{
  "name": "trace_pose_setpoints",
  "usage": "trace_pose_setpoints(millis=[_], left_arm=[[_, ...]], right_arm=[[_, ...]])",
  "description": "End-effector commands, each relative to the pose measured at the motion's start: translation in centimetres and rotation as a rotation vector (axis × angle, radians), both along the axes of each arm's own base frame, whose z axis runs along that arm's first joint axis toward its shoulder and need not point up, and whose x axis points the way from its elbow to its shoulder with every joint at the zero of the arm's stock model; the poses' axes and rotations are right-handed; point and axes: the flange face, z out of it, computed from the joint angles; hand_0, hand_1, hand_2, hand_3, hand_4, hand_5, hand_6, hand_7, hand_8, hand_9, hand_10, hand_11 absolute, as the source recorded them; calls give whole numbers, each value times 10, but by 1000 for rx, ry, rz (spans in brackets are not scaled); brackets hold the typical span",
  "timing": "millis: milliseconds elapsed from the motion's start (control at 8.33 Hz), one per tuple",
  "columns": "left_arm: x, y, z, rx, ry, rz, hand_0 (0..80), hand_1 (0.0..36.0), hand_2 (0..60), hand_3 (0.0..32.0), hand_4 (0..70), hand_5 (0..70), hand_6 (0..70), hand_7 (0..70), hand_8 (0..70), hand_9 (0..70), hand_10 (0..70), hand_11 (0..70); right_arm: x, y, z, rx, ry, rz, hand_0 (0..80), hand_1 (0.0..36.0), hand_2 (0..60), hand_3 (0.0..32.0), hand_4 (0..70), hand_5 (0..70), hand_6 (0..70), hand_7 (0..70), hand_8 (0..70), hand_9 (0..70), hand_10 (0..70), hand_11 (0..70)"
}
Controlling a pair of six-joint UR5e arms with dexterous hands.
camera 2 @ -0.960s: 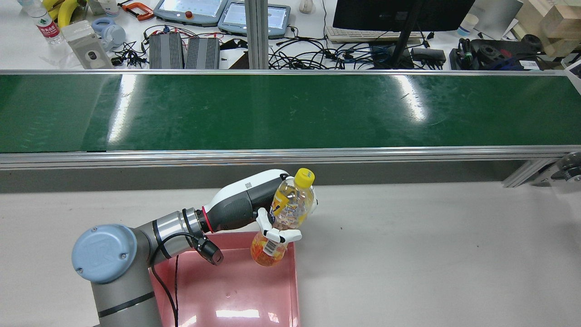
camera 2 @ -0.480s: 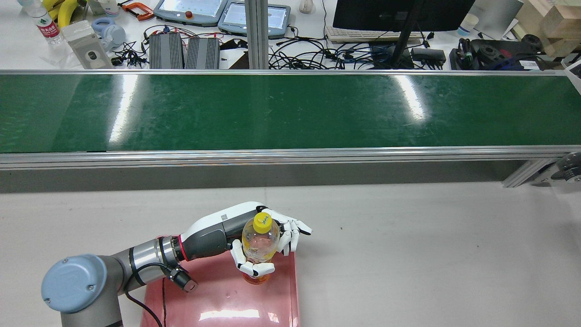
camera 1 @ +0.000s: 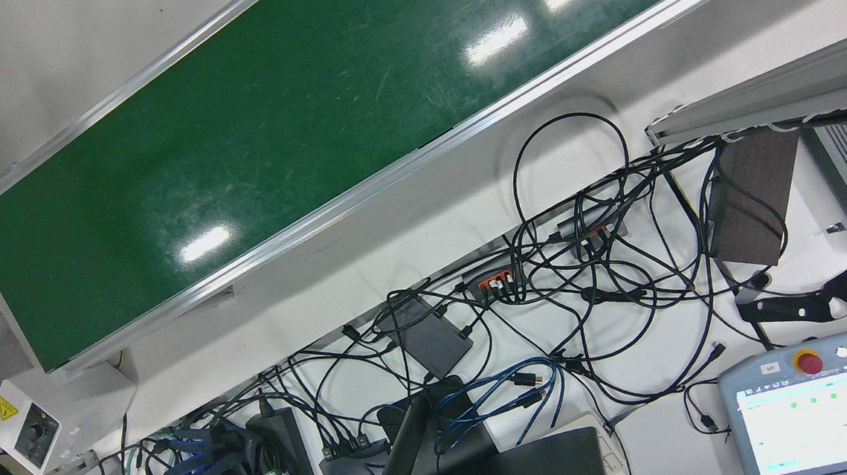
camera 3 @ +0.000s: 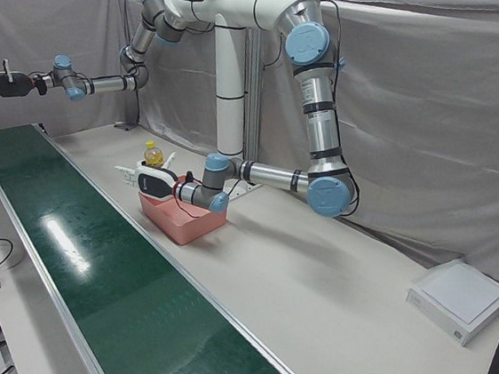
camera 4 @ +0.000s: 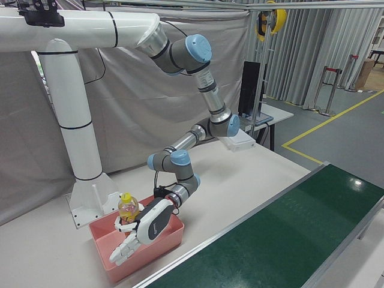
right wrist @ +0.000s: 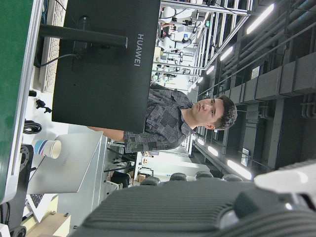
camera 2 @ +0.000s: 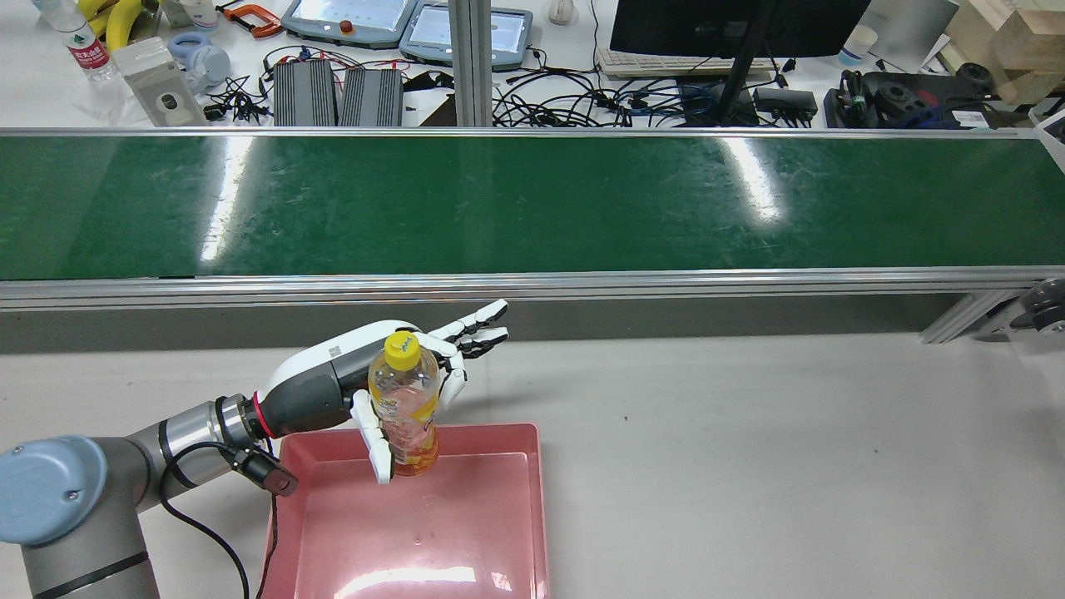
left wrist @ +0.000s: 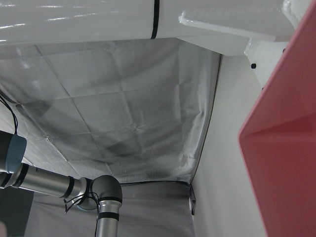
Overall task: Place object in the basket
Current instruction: 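Lower the bottle upright into the tray and open the left hand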
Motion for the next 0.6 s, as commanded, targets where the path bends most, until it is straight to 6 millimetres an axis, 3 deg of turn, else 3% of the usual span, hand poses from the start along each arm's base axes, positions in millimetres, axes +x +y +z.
trace_pose_setpoints(millis=[0,480], left_arm=[[-27,5,-3,-1,26,-3,476,70,0,0,153,111,0,40,65,90,53,85],[-29,3,-5,-6,29,-4,477,64,0,0,156,112,0,29,66,89,54,87]], right_arm=[[0,0,0,-1,0,0,0,0,0,0,0,0,0,0,0,0,0,0],[0,0,0,-1,0,0,0,0,0,0,0,0,0,0,0,0,0,0]])
